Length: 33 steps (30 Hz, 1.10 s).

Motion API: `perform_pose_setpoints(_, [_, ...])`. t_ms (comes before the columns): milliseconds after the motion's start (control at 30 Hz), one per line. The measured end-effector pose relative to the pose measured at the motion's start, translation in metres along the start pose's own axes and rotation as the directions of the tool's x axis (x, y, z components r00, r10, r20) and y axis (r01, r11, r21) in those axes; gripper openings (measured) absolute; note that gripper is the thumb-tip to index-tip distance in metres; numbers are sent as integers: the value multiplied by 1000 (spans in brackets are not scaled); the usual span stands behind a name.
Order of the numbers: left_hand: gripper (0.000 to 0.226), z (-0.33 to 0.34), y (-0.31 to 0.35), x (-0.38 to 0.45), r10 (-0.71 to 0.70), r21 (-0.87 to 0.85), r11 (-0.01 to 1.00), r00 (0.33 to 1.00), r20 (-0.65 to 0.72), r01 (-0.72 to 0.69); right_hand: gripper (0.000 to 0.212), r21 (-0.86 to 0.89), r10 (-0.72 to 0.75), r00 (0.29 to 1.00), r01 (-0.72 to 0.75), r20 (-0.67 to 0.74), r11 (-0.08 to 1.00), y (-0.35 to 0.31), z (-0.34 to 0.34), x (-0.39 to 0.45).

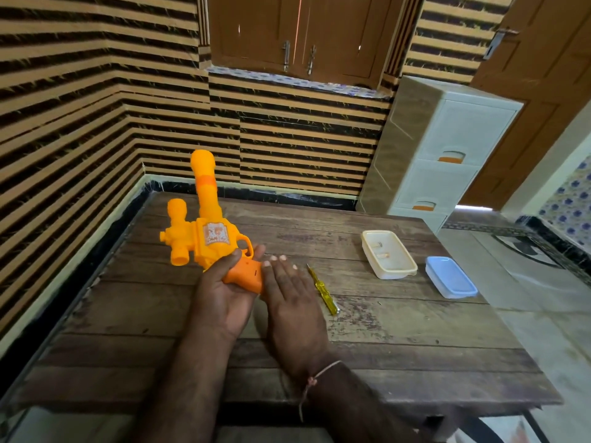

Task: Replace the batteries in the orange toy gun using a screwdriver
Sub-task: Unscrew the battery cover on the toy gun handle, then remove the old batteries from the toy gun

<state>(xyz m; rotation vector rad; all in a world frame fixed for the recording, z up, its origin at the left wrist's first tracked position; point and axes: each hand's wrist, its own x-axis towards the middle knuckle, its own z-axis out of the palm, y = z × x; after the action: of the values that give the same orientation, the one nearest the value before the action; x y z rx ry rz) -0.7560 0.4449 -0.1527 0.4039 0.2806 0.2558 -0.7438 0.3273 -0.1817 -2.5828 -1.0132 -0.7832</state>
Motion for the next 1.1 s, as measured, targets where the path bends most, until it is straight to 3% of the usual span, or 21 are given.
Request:
perform_pose_setpoints(67, [86, -1, 1, 0, 16, -11, 1000, 1000, -13, -16, 56, 17, -9, 1000, 10, -30, 1000, -1, 4, -2])
perform_pose_setpoints(167, [96, -1, 2, 0, 35, -3, 999, 999, -13, -35, 50, 69, -21, 996, 27, -82, 997, -3, 7, -2])
perform_pose_setpoints(300, [42, -1, 12, 3, 21, 116, 993, 997, -68, -13, 35, 89, -104, 978, 122, -183, 989, -8, -3, -6])
perform_pose_setpoints(367, [26, -2, 22, 6, 62, 109, 993, 994, -94, -52, 29, 131, -117, 975, 143, -186, 981, -14, -9, -15])
perform_pose_setpoints(433, [26, -5, 34, 7, 149, 76, 987, 982, -118, -140, 28, 176, -1, 998, 13, -69, 984, -14, -14, -23])
perform_pose_setpoints(500, [36, -10, 44, 6, 205, 43, 979, 968, -146, -201, 13, 213, 223, 970, -239, 95, 948, -8, -10, -24])
perform_pose_setpoints(600, [43, -15, 55, 4, 220, 2, 975, 960, -175, -223, 10, 449, 514, 806, -591, 295, 670, 11, 3, -9])
perform_pose_setpoints(700, [47, -18, 62, 4, 224, -21, 972, 953, -204, -233, 14, 516, 641, 693, -701, 331, 492, 27, 15, 22])
perform_pose_setpoints(767, [46, -19, 64, 6, 223, -37, 971, 950, -217, -236, 19, 540, 657, 668, -716, 349, 442, 32, 27, 44])
perform_pose_setpoints(867, [42, -21, 66, 10, 221, -57, 969, 949, -225, -239, 14, 488, 623, 668, -735, 407, 470, 35, 44, 66])
perform_pose_setpoints(933, [40, -22, 66, 11, 213, -69, 970, 951, -226, -233, 3, 347, 565, 682, -727, 465, 592, 39, 49, 69])
perform_pose_setpoints(1000, [35, -23, 67, 13, 207, -75, 971, 951, -228, -229, 9, 252, 524, 712, -675, 467, 693, 40, 53, 68])
perform_pose_setpoints(1100, [27, -22, 67, 12, 214, -75, 969, 948, -235, -237, 12, 241, 514, 723, -660, 462, 712, 38, 51, 68])
